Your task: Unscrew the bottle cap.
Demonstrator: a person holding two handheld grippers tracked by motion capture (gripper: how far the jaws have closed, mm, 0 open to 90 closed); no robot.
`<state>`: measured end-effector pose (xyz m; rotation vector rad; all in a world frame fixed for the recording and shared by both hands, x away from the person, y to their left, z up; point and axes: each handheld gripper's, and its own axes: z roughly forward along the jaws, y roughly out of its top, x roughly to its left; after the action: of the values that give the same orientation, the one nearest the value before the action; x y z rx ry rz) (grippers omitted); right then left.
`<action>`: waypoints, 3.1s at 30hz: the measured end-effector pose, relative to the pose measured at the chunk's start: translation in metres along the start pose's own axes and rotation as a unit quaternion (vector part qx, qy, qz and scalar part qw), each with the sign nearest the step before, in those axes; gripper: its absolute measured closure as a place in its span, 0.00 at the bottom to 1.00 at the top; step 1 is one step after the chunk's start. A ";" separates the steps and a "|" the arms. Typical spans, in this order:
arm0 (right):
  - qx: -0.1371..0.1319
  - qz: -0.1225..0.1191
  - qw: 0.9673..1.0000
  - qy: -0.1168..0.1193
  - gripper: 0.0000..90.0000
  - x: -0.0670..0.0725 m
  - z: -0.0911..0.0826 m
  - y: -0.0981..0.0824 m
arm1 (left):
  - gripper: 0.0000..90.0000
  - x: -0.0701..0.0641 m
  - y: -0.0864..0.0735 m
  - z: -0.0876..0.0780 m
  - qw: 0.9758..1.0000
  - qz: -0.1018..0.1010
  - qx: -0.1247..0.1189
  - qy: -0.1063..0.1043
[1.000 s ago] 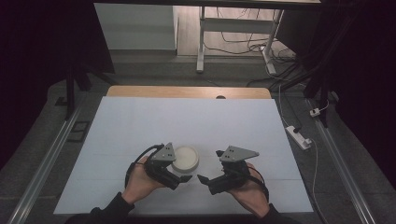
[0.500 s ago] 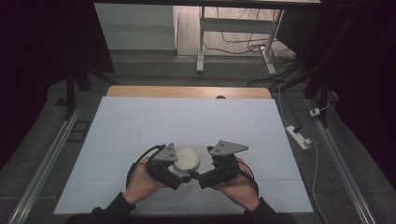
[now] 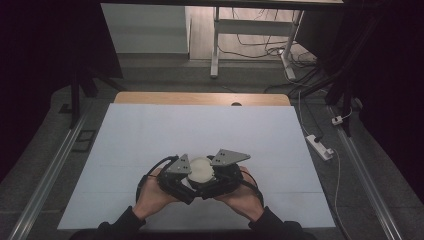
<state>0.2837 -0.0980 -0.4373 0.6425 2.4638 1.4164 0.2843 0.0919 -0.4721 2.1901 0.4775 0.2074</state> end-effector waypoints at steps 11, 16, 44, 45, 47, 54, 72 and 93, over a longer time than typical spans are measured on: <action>0.008 -0.037 0.997 0.065 0.08 -0.009 -0.004 0.004 | 0.08 0.007 0.000 -0.003 0.998 0.026 -0.006 -0.058; 0.022 -0.058 0.989 0.135 0.08 -0.019 -0.005 0.005 | 0.08 0.008 0.000 -0.002 0.994 0.056 0.005 -0.094; 0.020 -0.010 1.000 -0.009 0.04 -0.008 0.000 0.010 | 0.08 0.011 0.001 0.002 1.000 -0.018 -0.012 -0.002; 0.016 -0.012 1.000 -0.013 0.06 -0.008 0.001 0.010 | 0.08 0.010 0.002 0.003 1.000 -0.015 -0.011 -0.004; 0.008 -0.015 1.000 -0.009 0.08 -0.006 0.000 0.009 | 0.08 0.007 0.004 0.003 1.000 -0.005 -0.007 -0.008; 0.023 -0.045 0.998 0.045 0.08 -0.009 -0.006 0.010 | 0.08 0.008 0.004 0.000 0.998 0.038 -0.004 -0.055; 0.020 -0.099 0.982 0.161 0.02 -0.021 -0.023 0.008 | 0.08 0.006 0.003 0.002 0.991 0.068 -0.012 -0.111; 0.010 -0.025 0.999 -0.029 0.08 0.003 -0.003 0.010 | 0.08 0.002 0.007 0.004 1.000 0.018 0.001 -0.007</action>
<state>0.2824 -0.0946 -0.4274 0.6136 2.4350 1.3368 0.2895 0.0860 -0.4689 2.2018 0.4304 0.2122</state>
